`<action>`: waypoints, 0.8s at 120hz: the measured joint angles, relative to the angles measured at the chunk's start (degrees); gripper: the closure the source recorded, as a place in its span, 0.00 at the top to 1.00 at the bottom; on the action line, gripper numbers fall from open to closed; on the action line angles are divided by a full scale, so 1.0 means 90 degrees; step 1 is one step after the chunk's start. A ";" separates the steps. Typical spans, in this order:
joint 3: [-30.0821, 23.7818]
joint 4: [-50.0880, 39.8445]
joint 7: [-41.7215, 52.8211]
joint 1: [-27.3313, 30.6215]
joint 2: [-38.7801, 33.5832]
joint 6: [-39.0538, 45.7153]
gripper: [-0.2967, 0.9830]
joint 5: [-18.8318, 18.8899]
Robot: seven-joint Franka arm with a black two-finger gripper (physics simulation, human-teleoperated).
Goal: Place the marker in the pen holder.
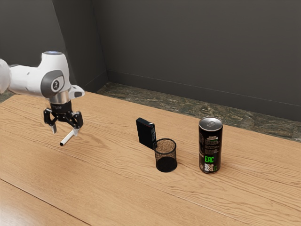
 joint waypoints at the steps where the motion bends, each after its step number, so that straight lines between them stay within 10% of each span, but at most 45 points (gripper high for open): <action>1: 0.0001 0.0002 0.0005 0.0008 0.0028 0.0031 0.76 -0.0001; 96: 0.0155 0.3010 0.1515 0.0651 0.3038 0.1053 0.76 -0.0399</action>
